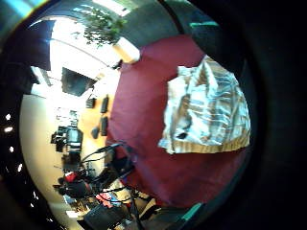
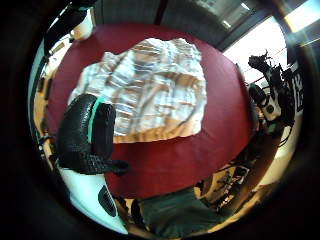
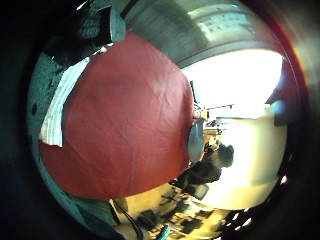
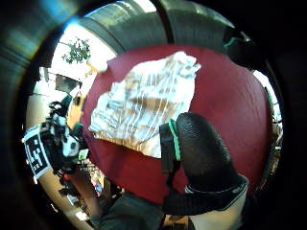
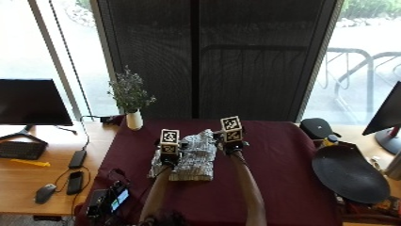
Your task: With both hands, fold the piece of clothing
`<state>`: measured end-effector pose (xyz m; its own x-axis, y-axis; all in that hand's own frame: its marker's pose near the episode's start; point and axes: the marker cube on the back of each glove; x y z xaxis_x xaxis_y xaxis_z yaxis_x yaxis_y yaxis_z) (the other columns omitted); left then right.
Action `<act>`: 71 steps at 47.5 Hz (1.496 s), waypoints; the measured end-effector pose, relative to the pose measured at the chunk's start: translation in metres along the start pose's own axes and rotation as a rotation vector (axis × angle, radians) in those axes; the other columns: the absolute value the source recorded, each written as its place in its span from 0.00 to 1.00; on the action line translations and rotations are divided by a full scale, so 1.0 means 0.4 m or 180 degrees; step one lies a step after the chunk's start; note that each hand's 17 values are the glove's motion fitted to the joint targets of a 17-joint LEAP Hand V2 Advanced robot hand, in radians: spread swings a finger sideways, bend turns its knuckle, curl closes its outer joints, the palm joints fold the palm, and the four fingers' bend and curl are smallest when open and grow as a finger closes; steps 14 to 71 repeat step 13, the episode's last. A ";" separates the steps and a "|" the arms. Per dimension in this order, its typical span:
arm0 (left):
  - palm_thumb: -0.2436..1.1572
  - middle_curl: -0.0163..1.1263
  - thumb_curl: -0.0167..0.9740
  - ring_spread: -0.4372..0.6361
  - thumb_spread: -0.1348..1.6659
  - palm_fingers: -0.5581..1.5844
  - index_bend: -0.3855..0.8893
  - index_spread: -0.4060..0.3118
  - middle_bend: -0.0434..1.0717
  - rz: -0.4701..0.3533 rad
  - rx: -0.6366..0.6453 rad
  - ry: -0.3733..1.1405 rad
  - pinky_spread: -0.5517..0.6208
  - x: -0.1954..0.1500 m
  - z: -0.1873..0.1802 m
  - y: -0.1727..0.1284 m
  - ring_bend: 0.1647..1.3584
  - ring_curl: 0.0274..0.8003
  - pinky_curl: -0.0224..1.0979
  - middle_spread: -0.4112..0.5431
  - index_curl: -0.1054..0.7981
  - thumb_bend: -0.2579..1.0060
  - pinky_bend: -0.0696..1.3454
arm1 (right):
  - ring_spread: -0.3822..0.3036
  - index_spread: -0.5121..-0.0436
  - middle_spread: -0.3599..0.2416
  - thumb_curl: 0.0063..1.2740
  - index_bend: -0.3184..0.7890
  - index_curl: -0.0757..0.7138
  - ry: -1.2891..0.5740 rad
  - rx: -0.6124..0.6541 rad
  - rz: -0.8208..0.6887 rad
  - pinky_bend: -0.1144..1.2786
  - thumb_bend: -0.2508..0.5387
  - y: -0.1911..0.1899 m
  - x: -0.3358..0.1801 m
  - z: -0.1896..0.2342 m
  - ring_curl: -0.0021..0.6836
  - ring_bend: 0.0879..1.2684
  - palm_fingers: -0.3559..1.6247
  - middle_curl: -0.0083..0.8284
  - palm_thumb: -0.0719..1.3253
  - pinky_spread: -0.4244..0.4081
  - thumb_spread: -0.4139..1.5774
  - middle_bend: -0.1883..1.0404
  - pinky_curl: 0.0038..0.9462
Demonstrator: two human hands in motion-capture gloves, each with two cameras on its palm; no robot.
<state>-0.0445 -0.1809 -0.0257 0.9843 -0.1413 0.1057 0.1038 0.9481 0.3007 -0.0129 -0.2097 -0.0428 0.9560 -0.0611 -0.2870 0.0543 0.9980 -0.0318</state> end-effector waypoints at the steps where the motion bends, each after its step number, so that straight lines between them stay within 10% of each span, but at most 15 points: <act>1: 0.53 0.41 0.33 0.48 0.83 0.49 0.40 0.42 0.24 0.0006 -0.0232 0.0046 0.73 0.007 0.013 0.020 0.28 0.42 0.35 0.34 0.45 0.19 0.24 | 0.53 0.44 0.52 0.28 0.46 0.49 -0.0036 0.0078 0.0048 0.39 0.29 -0.013 0.012 0.014 0.49 0.15 0.49 0.50 0.35 0.75 0.85 0.30 0.32; 71: 0.52 0.41 0.33 0.49 0.81 0.49 0.40 0.42 0.23 0.0056 -0.0515 0.0100 0.73 0.045 0.035 0.024 0.29 0.42 0.35 0.35 0.45 0.20 0.25 | 0.54 0.44 0.53 0.27 0.49 0.56 0.0213 0.0473 0.0337 0.35 0.30 -0.003 0.098 0.049 0.49 0.10 0.51 0.46 0.36 0.79 0.86 0.28 0.31</act>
